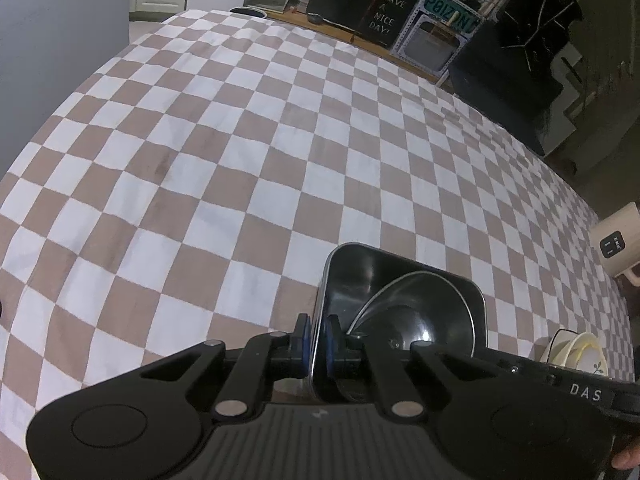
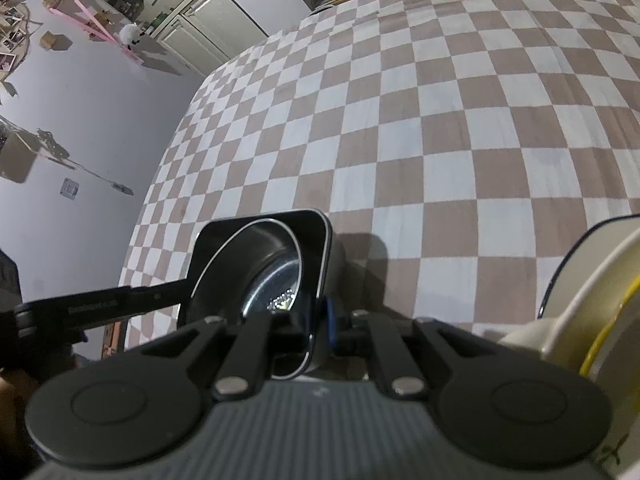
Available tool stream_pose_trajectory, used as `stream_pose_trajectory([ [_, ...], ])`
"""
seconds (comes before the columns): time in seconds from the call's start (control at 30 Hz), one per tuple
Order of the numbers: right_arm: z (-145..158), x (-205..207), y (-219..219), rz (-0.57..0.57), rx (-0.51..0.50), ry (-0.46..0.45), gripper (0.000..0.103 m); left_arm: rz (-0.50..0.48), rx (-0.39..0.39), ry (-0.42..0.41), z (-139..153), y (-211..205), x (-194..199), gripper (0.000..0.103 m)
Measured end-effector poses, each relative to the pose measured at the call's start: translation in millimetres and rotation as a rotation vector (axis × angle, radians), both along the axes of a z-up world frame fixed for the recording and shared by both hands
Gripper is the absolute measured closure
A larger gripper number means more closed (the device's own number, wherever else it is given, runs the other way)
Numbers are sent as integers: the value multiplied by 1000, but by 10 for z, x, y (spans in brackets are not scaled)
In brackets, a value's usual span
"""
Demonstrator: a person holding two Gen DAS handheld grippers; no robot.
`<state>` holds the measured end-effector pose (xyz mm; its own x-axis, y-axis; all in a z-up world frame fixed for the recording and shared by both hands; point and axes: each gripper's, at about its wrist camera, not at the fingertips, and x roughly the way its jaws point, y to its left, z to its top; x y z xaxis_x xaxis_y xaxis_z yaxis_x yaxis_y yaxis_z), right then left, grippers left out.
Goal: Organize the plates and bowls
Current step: 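Lift and carry the pan holding the bowl toward the cream bowl stack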
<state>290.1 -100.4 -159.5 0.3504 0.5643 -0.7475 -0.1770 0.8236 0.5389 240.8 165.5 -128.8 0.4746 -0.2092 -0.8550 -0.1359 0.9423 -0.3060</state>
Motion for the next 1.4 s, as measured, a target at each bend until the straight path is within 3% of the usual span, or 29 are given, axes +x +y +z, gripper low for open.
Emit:
stream_pose_trajectory([
  [0.57, 59, -17, 26, -12, -6, -30, 95, -6, -40, -11, 17, 24, 16, 95],
  [1.07, 511, -156, -315, -68, 71, -187, 96, 39, -136, -207, 525, -105, -183, 96],
  [1.4, 905, -413, -857, -152, 152, -301, 96, -11, -217, -315, 856, -520, -303, 96],
])
